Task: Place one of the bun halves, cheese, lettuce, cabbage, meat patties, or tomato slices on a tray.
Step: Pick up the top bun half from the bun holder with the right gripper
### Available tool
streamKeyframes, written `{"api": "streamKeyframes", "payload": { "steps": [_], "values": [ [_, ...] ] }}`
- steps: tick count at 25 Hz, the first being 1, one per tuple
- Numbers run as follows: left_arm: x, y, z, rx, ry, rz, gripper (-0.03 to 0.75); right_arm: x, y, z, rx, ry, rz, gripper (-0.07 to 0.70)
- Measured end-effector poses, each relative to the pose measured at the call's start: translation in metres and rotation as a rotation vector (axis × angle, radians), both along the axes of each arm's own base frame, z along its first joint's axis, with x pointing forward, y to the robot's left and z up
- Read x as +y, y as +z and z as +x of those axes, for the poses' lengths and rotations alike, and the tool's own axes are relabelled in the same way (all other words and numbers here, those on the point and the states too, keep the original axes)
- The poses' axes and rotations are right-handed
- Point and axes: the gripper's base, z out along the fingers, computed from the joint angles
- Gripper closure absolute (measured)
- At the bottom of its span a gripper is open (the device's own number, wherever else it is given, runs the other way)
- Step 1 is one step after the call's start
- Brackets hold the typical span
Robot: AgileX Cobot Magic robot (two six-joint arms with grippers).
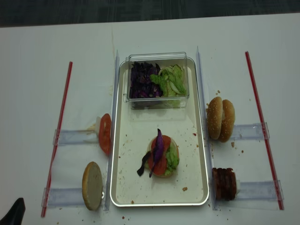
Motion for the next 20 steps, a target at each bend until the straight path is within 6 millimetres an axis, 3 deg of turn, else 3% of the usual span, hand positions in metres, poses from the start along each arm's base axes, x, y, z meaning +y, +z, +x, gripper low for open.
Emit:
{"api": "streamKeyframes", "payload": {
  "steps": [20],
  "values": [
    [0.0000, 0.0000, 0.0000, 0.000, 0.000, 0.000, 0.152, 0.0000, 0.0000, 0.0000, 0.000, 0.000, 0.000, -0.058]
  ]
}}
